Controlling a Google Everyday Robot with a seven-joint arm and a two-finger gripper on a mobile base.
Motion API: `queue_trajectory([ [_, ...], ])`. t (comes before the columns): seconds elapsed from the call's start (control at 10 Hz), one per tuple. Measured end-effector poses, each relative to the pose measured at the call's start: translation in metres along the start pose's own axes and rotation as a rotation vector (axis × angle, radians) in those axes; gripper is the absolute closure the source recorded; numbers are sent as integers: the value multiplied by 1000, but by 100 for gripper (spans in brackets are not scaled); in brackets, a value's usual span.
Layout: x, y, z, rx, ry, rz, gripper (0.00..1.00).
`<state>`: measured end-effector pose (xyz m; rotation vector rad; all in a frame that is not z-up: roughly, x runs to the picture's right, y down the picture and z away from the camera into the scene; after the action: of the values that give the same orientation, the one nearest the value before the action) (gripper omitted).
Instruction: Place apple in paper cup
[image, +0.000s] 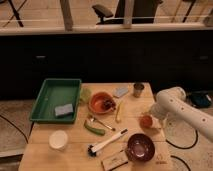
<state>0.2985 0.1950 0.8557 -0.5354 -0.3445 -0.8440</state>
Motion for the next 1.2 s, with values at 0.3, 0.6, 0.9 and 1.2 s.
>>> queue_trajectory([
  [0.3, -6, -10, -5, 7, -19, -54, 20],
  [0.6, -14, -21, -5, 4, -55, -125, 25],
  [0.9, -20, -25, -5, 2, -82, -175, 54],
  [1.2, -24, -26, -8, 1, -97, -195, 84],
])
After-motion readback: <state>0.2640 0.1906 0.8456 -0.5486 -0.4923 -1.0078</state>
